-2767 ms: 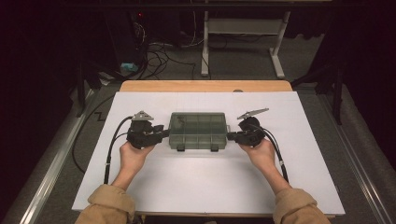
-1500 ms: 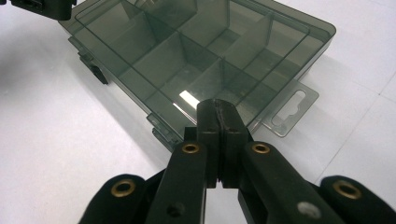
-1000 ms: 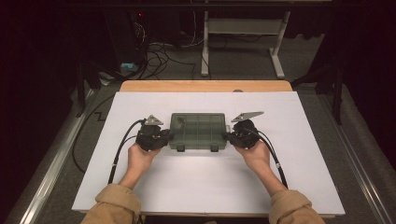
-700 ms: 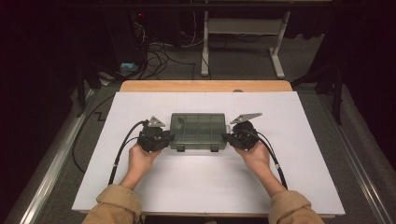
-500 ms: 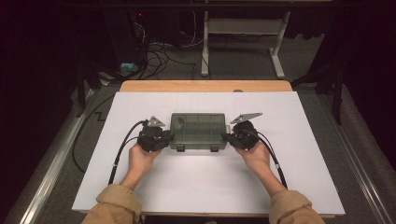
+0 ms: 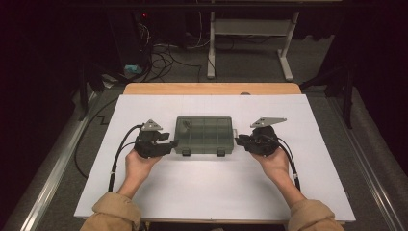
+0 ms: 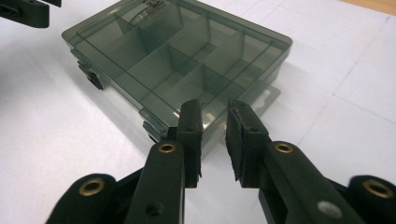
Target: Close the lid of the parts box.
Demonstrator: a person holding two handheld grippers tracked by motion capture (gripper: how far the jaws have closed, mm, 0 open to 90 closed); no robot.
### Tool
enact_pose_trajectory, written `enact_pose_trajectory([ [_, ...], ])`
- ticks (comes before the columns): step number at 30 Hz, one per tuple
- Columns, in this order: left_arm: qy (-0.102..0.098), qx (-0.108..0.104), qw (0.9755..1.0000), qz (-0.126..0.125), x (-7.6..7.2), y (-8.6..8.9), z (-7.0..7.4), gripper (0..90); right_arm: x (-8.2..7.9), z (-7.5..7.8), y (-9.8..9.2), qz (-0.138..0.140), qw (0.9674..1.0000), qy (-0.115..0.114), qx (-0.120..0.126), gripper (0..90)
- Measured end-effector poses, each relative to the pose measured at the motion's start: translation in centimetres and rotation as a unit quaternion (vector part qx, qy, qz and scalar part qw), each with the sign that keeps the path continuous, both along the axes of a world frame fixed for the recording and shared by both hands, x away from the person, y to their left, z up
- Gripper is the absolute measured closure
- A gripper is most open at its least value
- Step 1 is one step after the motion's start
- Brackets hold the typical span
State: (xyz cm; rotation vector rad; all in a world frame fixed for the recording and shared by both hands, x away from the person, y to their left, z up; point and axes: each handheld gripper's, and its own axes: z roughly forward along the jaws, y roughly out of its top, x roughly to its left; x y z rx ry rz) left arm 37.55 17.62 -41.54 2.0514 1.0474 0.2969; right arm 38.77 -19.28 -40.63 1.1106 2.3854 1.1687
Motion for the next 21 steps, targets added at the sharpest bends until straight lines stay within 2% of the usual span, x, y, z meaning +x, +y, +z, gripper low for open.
enact_pose_trajectory([
  [4,0.0,-0.004,1.0,0.003,-0.4,0.7,0.1,46.3,-0.6,0.1,-0.9,-0.004,0.9999,-0.009,0.007,72.0],
  [7,-0.007,-0.01,0.9999,0.004,-0.9,1.1,0.3,44.9,-1.2,0.2,-1.7,-0.007,0.9998,-0.011,0.015,69.0],
  [11,-0.028,-0.017,0.9994,0.007,-1.8,1.6,0.4,43.0,-2.1,0.1,-3.2,-0.013,0.9994,-0.021,0.023,64.0],
  [21,-0.043,-0.025,0.9986,0.017,-3.4,2.7,0.2,40.0,-4.5,-0.5,-7.2,-0.035,0.998,-0.034,0.04,56.4],
])
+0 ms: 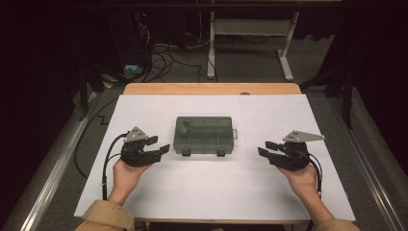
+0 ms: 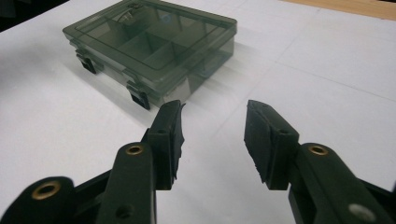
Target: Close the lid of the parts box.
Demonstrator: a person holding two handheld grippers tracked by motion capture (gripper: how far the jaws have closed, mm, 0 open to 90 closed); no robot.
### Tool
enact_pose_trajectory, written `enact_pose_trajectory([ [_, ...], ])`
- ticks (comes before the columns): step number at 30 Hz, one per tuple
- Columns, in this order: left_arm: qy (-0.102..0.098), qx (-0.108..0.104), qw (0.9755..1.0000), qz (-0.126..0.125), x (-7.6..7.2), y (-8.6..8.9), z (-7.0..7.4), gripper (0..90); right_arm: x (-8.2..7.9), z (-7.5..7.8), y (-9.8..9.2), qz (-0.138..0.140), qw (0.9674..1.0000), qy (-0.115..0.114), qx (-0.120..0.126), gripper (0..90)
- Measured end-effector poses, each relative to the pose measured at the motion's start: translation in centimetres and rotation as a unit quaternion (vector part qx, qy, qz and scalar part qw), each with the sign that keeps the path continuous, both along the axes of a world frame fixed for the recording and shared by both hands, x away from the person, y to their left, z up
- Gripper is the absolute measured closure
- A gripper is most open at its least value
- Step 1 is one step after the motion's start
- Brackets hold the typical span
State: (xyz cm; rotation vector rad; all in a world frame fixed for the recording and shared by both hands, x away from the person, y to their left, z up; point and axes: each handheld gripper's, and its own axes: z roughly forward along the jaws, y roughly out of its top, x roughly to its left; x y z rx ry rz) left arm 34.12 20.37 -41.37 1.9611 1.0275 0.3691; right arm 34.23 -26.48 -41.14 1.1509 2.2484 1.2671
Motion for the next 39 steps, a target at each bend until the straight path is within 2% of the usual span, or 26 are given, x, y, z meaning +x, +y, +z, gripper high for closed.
enact_pose_trajectory([
  [4,-0.002,-0.003,1.0,0.004,-0.6,0.4,-0.2,39.4,-0.9,-0.3,-1.3,-0.009,0.9999,-0.006,0.004,53.0],
  [7,0.006,-0.005,0.9999,0.006,-1.0,0.6,-0.3,39.8,-1.5,-0.4,-2.1,-0.016,0.9998,-0.011,0.008,51.5],
  [12,-0.002,0.0,0.9999,0.012,-1.7,1.0,-0.4,39.8,-2.3,-0.8,-3.1,-0.024,0.9995,-0.015,0.012,50.2],
  [20,-0.014,-0.007,0.9996,0.023,-2.8,2.1,-1.0,39.2,-3.7,-1.1,-3.9,-0.029,0.9991,-0.025,0.019,46.8],
  [28,-0.017,-0.019,0.9992,0.032,-3.9,3.0,-1.7,38.2,-5.1,-1.6,-5.0,-0.043,0.998,-0.039,0.027,43.9],
  [39,-0.021,-0.029,0.9985,0.041,-4.7,3.9,-2.5,37.1,-6.4,-2.5,-6.1,-0.059,0.9966,-0.048,0.031,40.5],
])
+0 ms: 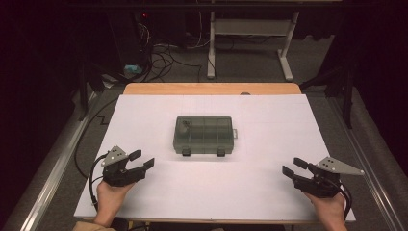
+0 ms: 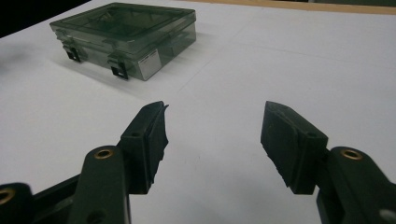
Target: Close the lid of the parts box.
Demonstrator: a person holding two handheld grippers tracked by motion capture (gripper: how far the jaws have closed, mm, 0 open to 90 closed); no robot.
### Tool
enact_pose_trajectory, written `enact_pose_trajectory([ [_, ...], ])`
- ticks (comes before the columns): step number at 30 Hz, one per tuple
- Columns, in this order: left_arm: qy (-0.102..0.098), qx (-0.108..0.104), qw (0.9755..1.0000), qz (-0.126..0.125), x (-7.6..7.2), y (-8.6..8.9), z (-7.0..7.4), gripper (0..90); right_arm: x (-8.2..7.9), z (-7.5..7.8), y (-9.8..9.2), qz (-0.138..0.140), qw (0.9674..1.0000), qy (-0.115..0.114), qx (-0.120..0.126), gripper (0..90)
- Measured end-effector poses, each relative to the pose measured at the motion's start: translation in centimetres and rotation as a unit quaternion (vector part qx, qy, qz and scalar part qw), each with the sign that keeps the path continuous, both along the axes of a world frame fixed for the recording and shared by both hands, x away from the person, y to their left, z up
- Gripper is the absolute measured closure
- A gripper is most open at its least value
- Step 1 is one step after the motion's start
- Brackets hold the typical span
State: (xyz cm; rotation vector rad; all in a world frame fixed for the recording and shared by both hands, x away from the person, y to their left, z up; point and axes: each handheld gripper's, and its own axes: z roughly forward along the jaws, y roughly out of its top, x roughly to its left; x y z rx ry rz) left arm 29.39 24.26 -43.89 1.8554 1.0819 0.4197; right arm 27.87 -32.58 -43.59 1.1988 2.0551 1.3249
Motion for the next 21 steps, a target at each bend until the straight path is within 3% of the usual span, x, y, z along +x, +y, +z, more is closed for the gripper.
enact_pose_trajectory([
  [7,-0.004,-0.005,0.9998,0.02,-0.5,0.4,-0.6,36.2,-0.9,-0.7,-0.7,-0.017,0.9998,-0.012,0.007,38.3],
  [21,-0.01,-0.024,0.999,0.036,-1.6,1.2,-1.5,34.5,-3.2,-2.0,-2.3,-0.054,0.9977,-0.03,0.027,35.8],
])
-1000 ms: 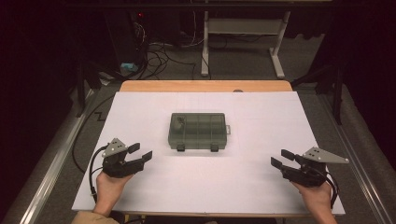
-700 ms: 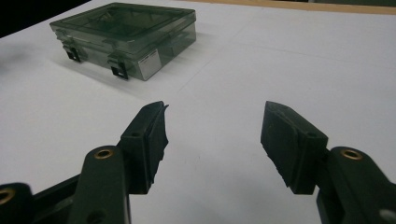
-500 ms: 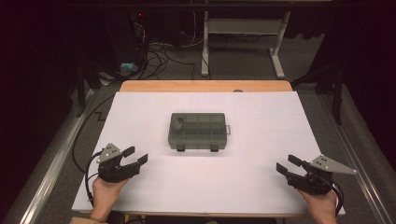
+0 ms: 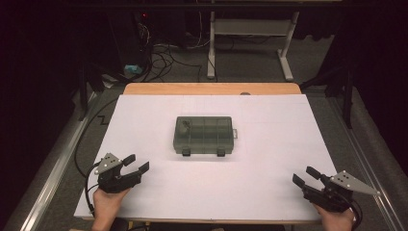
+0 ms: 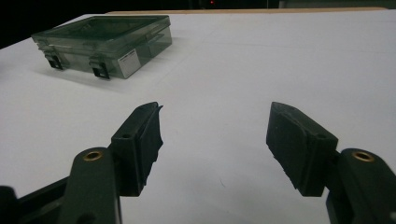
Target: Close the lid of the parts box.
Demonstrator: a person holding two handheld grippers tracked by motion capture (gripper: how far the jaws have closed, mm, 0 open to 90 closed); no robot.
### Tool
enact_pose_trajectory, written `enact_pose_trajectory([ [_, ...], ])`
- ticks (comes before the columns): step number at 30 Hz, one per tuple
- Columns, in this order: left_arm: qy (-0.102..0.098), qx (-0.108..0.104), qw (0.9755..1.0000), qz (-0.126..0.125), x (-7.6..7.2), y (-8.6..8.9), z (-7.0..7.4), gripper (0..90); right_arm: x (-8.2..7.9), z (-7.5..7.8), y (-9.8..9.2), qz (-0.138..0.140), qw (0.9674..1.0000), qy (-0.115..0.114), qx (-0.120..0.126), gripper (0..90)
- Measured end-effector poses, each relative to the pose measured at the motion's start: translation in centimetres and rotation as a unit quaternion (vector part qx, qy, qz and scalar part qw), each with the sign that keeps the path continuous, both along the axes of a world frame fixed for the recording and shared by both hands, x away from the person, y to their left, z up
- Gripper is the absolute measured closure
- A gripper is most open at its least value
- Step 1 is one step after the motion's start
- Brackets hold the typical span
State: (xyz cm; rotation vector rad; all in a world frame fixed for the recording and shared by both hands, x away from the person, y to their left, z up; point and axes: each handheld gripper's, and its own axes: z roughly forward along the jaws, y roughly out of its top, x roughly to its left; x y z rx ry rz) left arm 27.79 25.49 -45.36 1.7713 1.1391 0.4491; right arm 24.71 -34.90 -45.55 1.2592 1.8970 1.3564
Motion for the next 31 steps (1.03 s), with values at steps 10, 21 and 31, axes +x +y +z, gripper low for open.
enact_pose_trajectory([
  [10,0.008,-0.01,0.9998,0.013,-1.0,0.9,-0.6,34.1,-1.3,-0.6,-0.7,-0.013,0.9999,-0.007,0.003,34.6],
  [21,0.01,-0.002,0.9997,0.02,-1.0,1.0,-0.8,33.6,-1.5,-0.6,-0.5,-0.012,0.9998,-0.016,-0.007,34.5],
  [31,0.006,-0.005,0.9998,0.017,-0.9,0.9,-0.7,33.6,-1.3,-0.6,-0.3,-0.004,0.9997,-0.016,-0.016,34.4],
])
